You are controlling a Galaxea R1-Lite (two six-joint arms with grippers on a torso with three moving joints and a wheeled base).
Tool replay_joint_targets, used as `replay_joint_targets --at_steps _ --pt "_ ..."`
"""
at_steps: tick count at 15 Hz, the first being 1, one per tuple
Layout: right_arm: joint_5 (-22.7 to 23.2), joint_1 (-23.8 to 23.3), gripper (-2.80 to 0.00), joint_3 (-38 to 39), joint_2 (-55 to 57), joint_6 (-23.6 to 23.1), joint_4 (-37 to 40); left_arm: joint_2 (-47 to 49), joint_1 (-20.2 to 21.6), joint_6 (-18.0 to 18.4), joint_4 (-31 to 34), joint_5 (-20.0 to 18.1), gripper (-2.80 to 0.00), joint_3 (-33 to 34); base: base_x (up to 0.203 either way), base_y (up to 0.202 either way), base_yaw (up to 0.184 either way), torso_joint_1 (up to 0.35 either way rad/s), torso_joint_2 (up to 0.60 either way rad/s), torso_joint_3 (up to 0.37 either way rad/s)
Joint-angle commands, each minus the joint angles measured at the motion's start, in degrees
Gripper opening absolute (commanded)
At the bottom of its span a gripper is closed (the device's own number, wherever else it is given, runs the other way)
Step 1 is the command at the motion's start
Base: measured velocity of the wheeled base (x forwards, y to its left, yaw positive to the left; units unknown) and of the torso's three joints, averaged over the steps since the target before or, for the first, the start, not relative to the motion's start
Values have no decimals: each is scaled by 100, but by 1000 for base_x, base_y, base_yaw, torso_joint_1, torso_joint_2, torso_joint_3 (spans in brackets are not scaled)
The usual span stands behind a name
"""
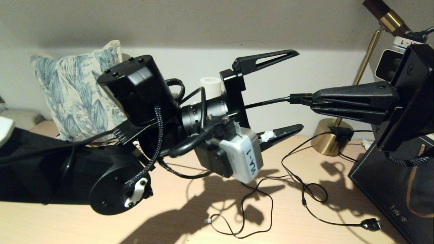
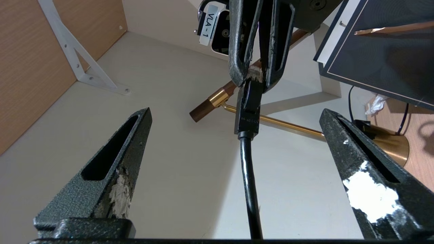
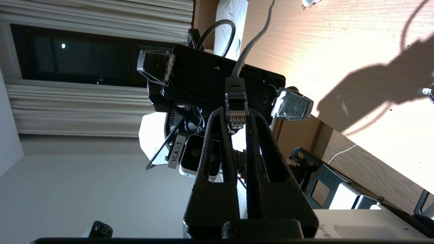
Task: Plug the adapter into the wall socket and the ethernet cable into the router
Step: Hand it to the other hand
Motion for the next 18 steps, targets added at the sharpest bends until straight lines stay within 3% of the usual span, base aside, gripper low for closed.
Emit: replay_joint_targets --at_steps 1,4,5,18 --pt "15 -4 -280 10 11 39 -5 0 -1 29 -35 -19 0 -7 0 0 0 0 0 0" --pt "15 -4 -280 10 43 42 -14 0 -1 29 -35 -19 0 -7 0 0 0 0 0 0" --pt "15 -4 -280 10 37 48 -14 0 -8 29 -35 -19 -280 -7 0 0 0 0 0 0" --pt "15 -4 -280 19 20 48 -14 79 -186 -6 -35 -2 -280 20 0 0 0 0 0 0"
